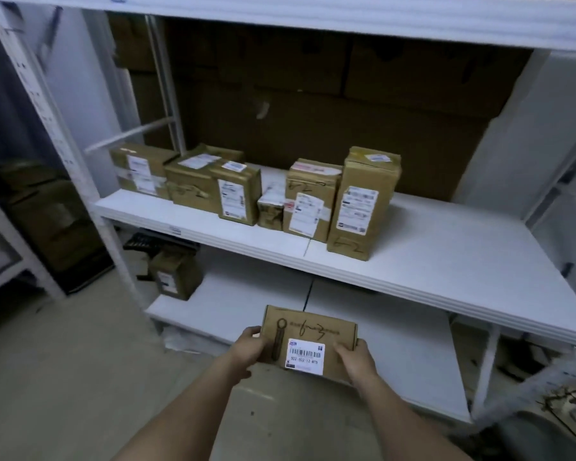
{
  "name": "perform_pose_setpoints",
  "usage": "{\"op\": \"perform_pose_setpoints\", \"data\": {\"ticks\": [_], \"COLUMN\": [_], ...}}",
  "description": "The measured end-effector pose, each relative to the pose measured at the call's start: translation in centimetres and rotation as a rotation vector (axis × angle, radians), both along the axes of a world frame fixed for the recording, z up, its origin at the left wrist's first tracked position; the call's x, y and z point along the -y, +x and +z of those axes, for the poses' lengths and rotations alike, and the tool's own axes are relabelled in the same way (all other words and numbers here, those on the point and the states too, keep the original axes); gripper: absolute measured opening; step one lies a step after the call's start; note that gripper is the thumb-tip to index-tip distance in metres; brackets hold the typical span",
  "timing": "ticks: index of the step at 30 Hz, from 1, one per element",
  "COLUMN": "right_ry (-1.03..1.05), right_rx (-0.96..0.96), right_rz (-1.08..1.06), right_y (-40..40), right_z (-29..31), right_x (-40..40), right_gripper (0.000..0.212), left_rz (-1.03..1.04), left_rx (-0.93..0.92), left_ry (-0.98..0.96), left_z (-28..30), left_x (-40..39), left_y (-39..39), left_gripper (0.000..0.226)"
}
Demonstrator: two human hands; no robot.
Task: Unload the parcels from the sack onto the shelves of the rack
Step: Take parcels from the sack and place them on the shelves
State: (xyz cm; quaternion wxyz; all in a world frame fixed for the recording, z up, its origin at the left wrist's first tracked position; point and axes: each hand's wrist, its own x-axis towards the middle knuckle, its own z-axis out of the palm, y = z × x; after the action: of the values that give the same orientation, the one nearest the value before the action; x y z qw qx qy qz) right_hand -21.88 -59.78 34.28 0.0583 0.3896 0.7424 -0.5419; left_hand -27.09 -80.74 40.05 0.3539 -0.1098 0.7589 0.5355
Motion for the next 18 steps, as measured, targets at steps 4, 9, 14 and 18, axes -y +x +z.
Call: {"op": "perform_pose_setpoints", "data": {"ticks": [4, 9, 14, 18], "right_ry": [-0.023, -0.015, -0.024, -0.015], "right_rx": [0.012, 0.039, 0.090, 0.110], "right_rz": [0.060, 0.112, 0.143, 0.163], "right_y": [-4.0, -9.2, -14.6, -20.0], "right_z": [0.2, -0.4, -2.5, -4.9], "right_x": [6.3, 12.3, 17.0, 19.7], "right_gripper": [0.041, 0.049, 0.048, 0.048], "left_rz": [0.018, 0.068, 0.075, 0.066], "left_rx": [-0.028, -0.020, -0.001, 0.018], "left_ry": [-0.027, -0.048, -0.064, -0.114], "left_z": [0.3, -0.8, -2.5, -4.4], "left_x": [6.4, 12.3, 16.6, 19.2], "left_y": [-3.3, -7.4, -12.4, -18.3], "left_gripper": [0.052, 0.051, 0.043, 0.051]}}
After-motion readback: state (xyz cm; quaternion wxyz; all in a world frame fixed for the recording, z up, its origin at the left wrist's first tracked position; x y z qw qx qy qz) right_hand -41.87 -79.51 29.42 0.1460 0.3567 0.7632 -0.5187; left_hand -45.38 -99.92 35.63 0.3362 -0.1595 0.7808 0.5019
